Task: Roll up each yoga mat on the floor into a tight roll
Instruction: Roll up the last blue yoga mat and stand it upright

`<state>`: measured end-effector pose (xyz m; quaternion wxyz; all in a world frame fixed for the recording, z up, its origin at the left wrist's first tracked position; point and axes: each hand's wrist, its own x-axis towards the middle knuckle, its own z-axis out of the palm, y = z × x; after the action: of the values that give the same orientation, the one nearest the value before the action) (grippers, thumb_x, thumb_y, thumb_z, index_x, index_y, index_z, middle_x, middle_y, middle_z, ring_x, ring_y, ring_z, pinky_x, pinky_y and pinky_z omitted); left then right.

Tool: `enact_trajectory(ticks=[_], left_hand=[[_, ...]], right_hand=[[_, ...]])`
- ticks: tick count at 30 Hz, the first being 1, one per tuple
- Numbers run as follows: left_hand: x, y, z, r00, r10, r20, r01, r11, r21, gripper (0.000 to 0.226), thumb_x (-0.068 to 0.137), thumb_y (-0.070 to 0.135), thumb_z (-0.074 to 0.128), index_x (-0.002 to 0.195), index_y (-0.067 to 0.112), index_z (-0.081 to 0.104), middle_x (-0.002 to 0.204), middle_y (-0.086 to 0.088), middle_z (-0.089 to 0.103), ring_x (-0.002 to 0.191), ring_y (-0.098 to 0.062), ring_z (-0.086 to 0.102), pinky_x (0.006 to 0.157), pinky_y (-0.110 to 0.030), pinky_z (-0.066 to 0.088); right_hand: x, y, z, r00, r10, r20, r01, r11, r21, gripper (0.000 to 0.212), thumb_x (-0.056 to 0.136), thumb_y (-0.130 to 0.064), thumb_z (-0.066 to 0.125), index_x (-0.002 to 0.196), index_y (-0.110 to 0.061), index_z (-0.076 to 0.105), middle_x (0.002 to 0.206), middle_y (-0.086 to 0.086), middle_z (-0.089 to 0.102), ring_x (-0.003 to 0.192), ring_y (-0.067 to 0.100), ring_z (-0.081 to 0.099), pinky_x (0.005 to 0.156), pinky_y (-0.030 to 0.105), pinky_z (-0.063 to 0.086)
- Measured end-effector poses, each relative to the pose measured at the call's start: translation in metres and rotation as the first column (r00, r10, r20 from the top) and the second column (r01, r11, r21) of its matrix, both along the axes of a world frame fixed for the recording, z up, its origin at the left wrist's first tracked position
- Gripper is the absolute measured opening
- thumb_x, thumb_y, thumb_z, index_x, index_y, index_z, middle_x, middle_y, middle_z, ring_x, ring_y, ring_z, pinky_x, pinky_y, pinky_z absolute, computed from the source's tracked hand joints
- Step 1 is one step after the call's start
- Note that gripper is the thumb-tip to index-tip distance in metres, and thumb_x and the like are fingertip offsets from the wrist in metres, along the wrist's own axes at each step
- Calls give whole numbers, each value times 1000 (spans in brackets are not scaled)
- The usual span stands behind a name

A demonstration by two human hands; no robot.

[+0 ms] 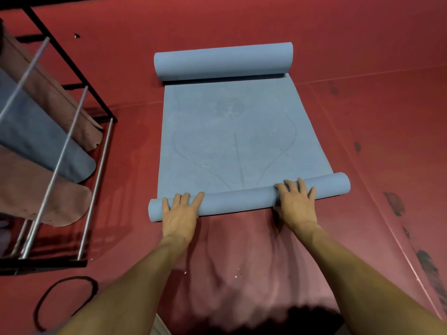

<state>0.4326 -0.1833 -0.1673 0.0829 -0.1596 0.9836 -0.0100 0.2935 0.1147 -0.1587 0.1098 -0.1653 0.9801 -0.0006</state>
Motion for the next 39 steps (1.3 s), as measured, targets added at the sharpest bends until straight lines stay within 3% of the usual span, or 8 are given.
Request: enact_trajectory(ticks=[8, 17, 21, 25, 28, 30, 34, 39], left_hand=[[-18, -10, 26, 978, -57, 201, 45, 997, 62, 58, 94, 21, 60, 144, 43, 38, 116, 2, 61, 114, -24, 55, 92, -47, 38], [18, 8, 63, 898, -85, 431, -22, 971, 237, 47, 93, 34, 56, 137, 49, 49, 135, 7, 61, 124, -25, 58, 99, -41, 40], [34, 18, 65, 923, -50, 381, -44, 971, 235, 49, 90, 31, 60, 135, 50, 49, 130, 6, 60, 121, -24, 59, 98, -41, 41], [31, 10, 68, 944, -1, 331, -99, 954, 285, 54, 74, 28, 78, 122, 48, 61, 119, 9, 60, 112, -22, 64, 90, -37, 49], [33, 5, 61, 970, 119, 212, -191, 913, 361, 54, 69, 21, 85, 114, 40, 62, 115, 11, 53, 104, -17, 62, 84, -35, 45], [35, 2, 57, 976, 167, 143, -211, 898, 386, 52, 67, 21, 87, 110, 35, 62, 111, 10, 56, 104, -16, 60, 77, -34, 42], [40, 3, 55, 980, 188, 65, -199, 906, 373, 49, 69, 30, 89, 112, 36, 66, 109, 11, 62, 105, -18, 61, 82, -34, 42], [27, -8, 59, 960, 241, 145, -280, 846, 453, 35, 79, 20, 76, 109, 35, 65, 90, 10, 76, 97, -15, 66, 75, -31, 44]], right_hand=[[-6, 1, 4, 999, 30, 31, -32, 997, 75, 51, 94, -20, 68, 140, -26, 48, 142, 1, 52, 142, 37, 33, 114, 71, 24], [36, 10, 44, 986, 70, 153, -104, 969, 225, 37, 97, -3, 50, 129, -19, 57, 126, 7, 50, 117, 32, 49, 97, 56, 42], [52, 13, 43, 997, 74, 24, -78, 971, 225, 33, 94, -7, 53, 122, -21, 63, 122, 5, 47, 111, 29, 45, 76, 41, 33], [48, 13, 36, 996, 92, 6, -91, 975, 205, 35, 93, -7, 54, 125, -22, 58, 120, 2, 51, 110, 27, 49, 77, 40, 37], [43, 12, 37, 998, 69, 10, -70, 982, 176, 36, 92, -3, 52, 125, -18, 52, 117, 1, 56, 108, 26, 53, 83, 38, 44], [38, 9, 38, 996, 82, 33, -86, 983, 164, 30, 93, -6, 54, 121, -17, 52, 114, 1, 57, 106, 26, 54, 78, 36, 42], [22, 2, 39, 992, 108, 72, -120, 973, 197, 27, 93, -15, 61, 118, -19, 54, 117, 4, 53, 107, 29, 51, 76, 38, 44], [10, 2, 37, 989, 98, 110, -112, 986, 125, 30, 91, -24, 68, 120, -23, 62, 118, 3, 50, 111, 26, 47, 71, 36, 48]])
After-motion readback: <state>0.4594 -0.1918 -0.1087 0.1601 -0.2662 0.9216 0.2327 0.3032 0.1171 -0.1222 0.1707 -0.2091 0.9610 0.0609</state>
